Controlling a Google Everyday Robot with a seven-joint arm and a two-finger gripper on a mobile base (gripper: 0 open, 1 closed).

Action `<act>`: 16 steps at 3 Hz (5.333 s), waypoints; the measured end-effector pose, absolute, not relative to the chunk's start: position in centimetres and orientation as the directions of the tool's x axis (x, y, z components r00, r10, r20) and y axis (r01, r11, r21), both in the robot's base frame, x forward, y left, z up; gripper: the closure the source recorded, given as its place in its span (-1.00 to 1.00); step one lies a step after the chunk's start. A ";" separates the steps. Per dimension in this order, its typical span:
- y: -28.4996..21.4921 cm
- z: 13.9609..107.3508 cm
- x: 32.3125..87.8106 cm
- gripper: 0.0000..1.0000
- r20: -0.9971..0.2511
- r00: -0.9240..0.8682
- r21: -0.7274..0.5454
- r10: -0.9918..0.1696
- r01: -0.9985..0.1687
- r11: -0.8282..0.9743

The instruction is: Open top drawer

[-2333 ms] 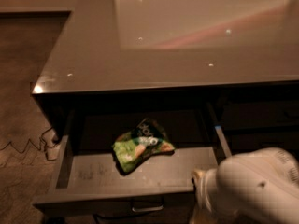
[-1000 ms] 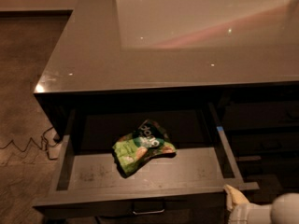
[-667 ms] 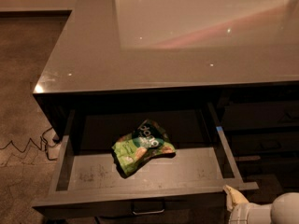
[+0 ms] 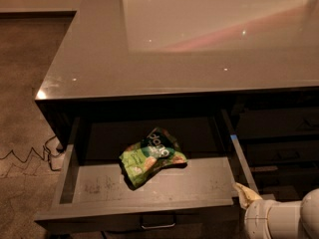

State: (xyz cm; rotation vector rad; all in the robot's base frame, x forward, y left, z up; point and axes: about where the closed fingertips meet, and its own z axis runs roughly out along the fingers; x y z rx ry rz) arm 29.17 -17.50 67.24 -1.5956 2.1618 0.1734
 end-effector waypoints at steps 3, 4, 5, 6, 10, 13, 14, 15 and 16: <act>-15.5 68.9 31.5 -1.00 -0.454 -0.168 -0.217 -0.875 -0.931 0.292; -13.7 70.3 33.5 -1.00 -0.464 -0.116 -0.249 -0.878 -0.934 0.255; -12.1 70.9 35.5 -1.00 -0.466 -0.076 -0.263 -0.881 -0.940 0.220; -11.2 71.1 37.6 -0.63 -0.460 -0.056 -0.269 -0.886 -0.942 0.199; -10.8 68.7 43.3 1.00 -0.376 -0.106 -0.248 -0.921 -0.946 0.210; -11.1 62.7 42.6 1.00 -0.283 -0.145 -0.193 -0.948 -0.960 0.204; -11.0 61.9 41.7 1.00 -0.270 -0.145 -0.183 -0.952 -0.963 0.199; -11.4 61.1 40.4 1.00 -0.253 -0.150 -0.174 -0.956 -0.965 0.197; -11.3 61.1 40.4 1.00 -0.253 -0.150 -0.174 -0.956 -0.965 0.197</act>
Offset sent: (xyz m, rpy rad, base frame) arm 0.0065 0.0057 0.0015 0.0366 -0.0458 -0.0054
